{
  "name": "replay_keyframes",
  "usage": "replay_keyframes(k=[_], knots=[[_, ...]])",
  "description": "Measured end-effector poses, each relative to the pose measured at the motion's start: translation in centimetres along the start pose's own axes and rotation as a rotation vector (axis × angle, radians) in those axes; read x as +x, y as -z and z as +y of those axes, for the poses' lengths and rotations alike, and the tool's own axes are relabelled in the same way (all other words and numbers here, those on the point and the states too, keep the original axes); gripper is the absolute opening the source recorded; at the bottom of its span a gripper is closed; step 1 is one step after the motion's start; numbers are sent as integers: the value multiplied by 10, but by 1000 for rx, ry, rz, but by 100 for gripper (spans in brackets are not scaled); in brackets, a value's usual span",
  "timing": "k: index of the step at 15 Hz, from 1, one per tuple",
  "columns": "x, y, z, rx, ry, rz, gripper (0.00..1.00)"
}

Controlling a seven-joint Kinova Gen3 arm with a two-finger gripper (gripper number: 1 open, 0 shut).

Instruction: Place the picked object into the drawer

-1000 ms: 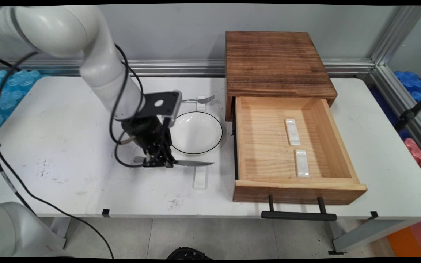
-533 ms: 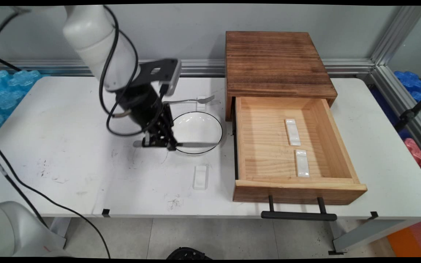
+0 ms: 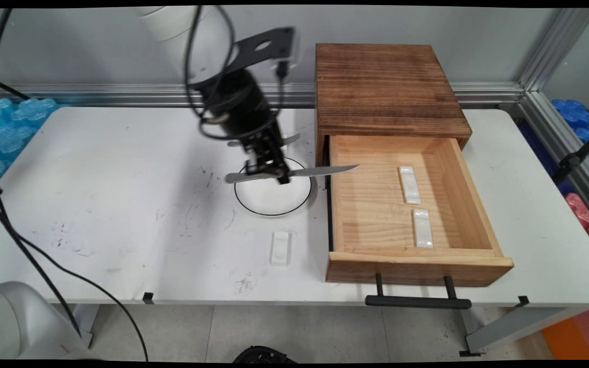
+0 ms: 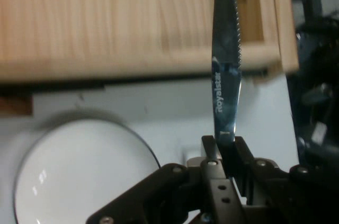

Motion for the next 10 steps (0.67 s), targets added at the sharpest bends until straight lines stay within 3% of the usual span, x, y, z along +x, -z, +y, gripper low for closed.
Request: replay_keyframes(k=[4,10], knots=[[48,-11,-7,21,-7,31,0],[118,-54,-22,48,-8,57,0]])
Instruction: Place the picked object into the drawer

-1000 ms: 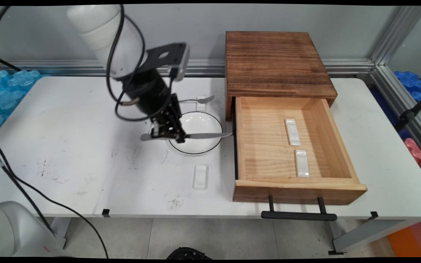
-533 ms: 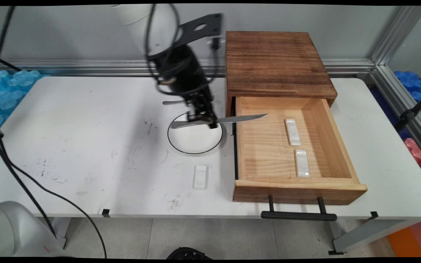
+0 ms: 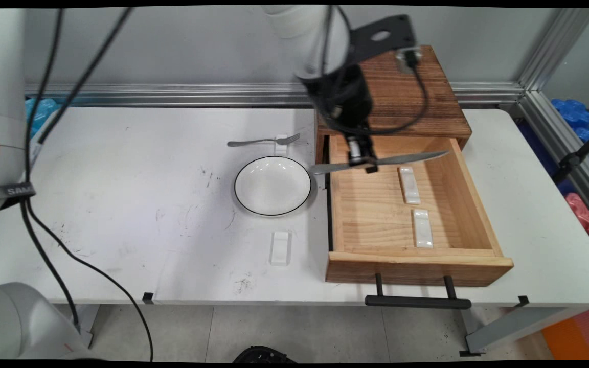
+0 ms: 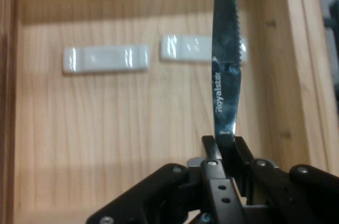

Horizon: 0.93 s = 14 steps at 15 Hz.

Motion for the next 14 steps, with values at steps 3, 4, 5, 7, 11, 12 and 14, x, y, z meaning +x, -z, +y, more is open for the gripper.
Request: replay_keyframes(k=[3,4,5,7,11,12,14], knots=[[27,-30,-4,5,7,2,0],[36,-42,-5,4,10,0,0],[42,-53,-6,2,11,-3,0],[51,-74,-7,-3,13,-12,0],[59,-113,-8,-14,1,-33,0],[59,-123,-8,-19,-2,-40,0],[58,-139,-8,-28,-8,-55,0]])
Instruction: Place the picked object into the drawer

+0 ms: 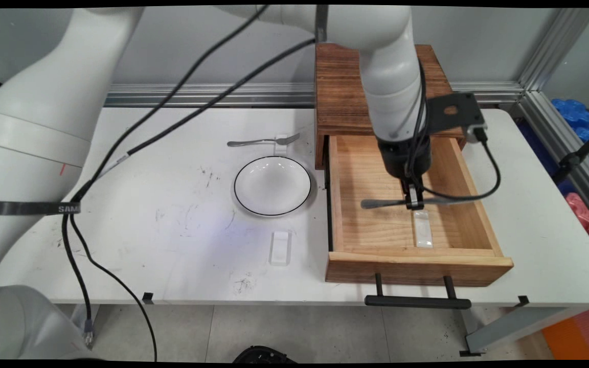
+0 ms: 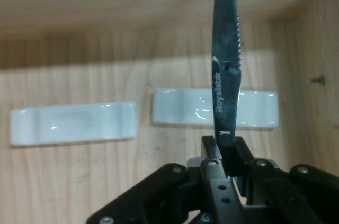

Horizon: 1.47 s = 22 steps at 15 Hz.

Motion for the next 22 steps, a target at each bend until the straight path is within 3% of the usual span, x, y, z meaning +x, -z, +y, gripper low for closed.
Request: replay_keyframes(k=[11,18,19,22], knots=[[-12,-51,4,-35,-15,-56,0],[-16,-66,3,-39,-16,-72,0],[-16,-67,3,-40,-16,-72,100],[-16,-70,3,-42,-20,-69,100]])
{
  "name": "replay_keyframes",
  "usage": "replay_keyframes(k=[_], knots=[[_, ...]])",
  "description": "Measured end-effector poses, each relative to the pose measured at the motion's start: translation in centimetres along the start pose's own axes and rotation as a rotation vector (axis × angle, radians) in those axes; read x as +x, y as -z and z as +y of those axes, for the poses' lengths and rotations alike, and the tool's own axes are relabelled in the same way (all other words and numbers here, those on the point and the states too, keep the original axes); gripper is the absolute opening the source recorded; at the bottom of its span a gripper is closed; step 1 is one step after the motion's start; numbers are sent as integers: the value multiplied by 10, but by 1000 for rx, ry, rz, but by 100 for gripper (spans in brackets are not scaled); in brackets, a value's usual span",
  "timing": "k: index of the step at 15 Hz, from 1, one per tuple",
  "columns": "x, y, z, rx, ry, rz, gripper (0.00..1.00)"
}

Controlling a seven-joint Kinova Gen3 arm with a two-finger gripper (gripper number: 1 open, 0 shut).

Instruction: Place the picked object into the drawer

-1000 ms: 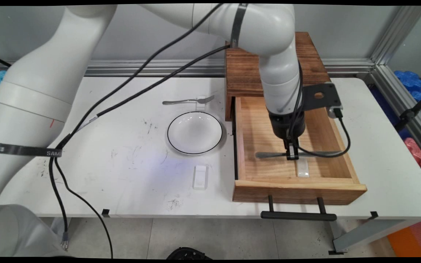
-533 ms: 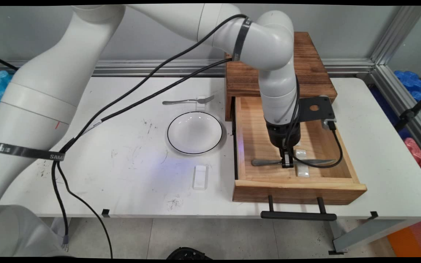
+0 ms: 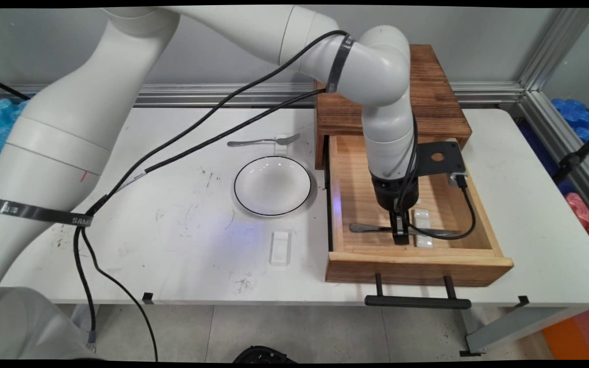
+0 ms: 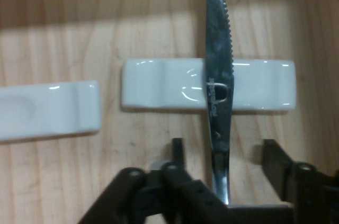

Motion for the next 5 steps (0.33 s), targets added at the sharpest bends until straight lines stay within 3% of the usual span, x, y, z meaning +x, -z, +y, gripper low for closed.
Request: replay_keyframes(k=[5], knots=[[4,6,-3,8,-1,25,100]])
